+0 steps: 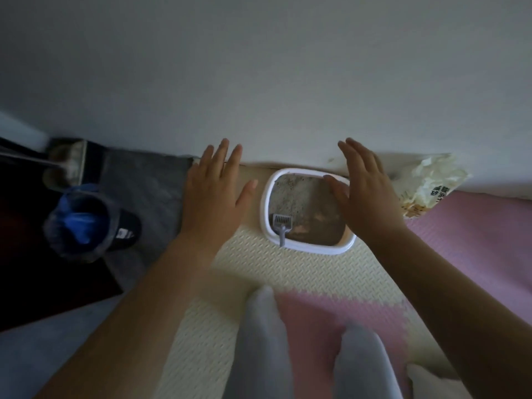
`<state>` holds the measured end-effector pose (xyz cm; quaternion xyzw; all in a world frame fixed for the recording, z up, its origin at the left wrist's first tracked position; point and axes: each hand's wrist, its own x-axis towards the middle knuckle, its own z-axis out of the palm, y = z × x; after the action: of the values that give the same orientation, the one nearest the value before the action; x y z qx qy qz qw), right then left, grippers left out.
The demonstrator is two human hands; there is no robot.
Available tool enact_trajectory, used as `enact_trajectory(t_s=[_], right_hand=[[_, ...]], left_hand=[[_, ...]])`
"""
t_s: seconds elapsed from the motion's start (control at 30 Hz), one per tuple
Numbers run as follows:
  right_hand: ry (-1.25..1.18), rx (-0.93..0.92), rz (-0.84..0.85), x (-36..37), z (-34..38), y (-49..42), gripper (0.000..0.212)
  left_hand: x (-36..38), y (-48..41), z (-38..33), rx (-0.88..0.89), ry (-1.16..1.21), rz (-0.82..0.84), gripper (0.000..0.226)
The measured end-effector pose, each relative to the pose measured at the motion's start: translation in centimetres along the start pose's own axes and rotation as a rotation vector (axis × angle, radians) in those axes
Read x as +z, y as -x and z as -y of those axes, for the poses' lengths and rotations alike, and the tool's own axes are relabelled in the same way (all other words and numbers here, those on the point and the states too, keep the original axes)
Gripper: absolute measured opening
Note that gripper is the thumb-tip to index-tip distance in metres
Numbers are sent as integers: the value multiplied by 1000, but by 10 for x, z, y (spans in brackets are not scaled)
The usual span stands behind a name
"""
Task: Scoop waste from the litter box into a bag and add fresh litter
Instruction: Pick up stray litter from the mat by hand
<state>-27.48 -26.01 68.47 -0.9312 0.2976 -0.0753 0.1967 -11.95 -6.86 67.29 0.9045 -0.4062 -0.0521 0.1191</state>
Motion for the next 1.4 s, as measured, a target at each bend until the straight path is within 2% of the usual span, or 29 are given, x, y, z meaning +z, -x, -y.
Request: enact_trajectory(t_s=[0.17, 0.27, 0.4, 0.6, 0.73, 0.93, 1.07, 1.2, 1.4], right_hand=[[-17, 2, 26, -26, 58, 24, 71], [-74, -7, 53, -32, 78, 37, 65], [-90, -114, 63, -45, 108, 51, 61], [-42, -172, 73, -52, 146, 71, 62], [-16, -131, 71, -37, 177, 66, 63], [18, 4, -5, 22, 233, 53, 61], [-14, 99, -31, 77, 253, 47, 62], [-51, 152, -42, 134, 246, 37, 66], [-16, 193, 71, 209, 202, 27, 64]], left_hand=[[-65, 45, 6, -39, 20, 35, 61], [-82, 80, 4, -112, 13, 29, 63], [-95, 121, 7, -176, -25, 38, 60], [-116, 138, 22, -155, -29, 32, 60], [-130, 129, 59, -96, 1, 40, 60], [-140, 118, 159, -19, 27, 101, 65], [-124, 108, 216, 0, 15, 132, 69], [-76, 90, 244, 14, 32, 164, 70], [15, 72, 259, 14, 24, 206, 71]])
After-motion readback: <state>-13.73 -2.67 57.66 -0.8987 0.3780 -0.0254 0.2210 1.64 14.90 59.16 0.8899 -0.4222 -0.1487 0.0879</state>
